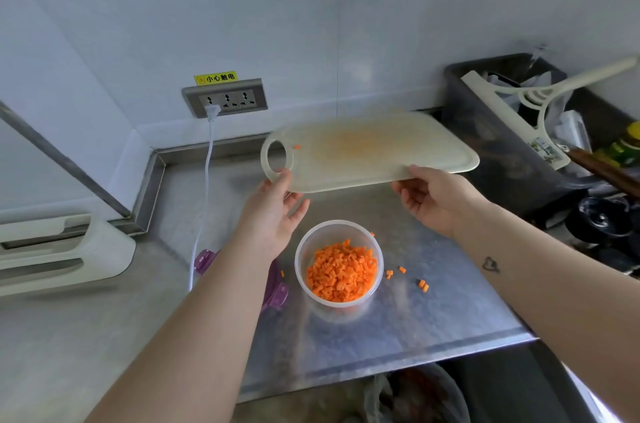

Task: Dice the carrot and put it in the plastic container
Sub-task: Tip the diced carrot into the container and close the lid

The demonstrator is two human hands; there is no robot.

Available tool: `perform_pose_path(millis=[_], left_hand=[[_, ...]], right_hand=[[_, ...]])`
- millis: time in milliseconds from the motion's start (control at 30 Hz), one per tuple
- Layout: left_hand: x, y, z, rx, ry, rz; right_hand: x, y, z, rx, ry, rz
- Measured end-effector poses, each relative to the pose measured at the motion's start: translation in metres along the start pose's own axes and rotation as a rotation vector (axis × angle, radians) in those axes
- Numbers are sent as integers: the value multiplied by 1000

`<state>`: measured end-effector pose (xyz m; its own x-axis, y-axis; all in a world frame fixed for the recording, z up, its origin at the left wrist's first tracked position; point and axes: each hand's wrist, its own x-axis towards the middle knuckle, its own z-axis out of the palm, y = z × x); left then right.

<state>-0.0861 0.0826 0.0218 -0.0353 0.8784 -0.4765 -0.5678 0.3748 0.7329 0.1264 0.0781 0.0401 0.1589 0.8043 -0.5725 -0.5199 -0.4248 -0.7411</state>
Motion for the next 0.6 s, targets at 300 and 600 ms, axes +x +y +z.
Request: perform_pose_path(millis=[300, 600], left_hand=[[1, -38, -56, 756, 97, 46], [3, -45, -111, 1240, 99, 42]], right_hand=[[63, 32, 10, -103, 92, 92], [98, 52, 6, -4, 99, 173]])
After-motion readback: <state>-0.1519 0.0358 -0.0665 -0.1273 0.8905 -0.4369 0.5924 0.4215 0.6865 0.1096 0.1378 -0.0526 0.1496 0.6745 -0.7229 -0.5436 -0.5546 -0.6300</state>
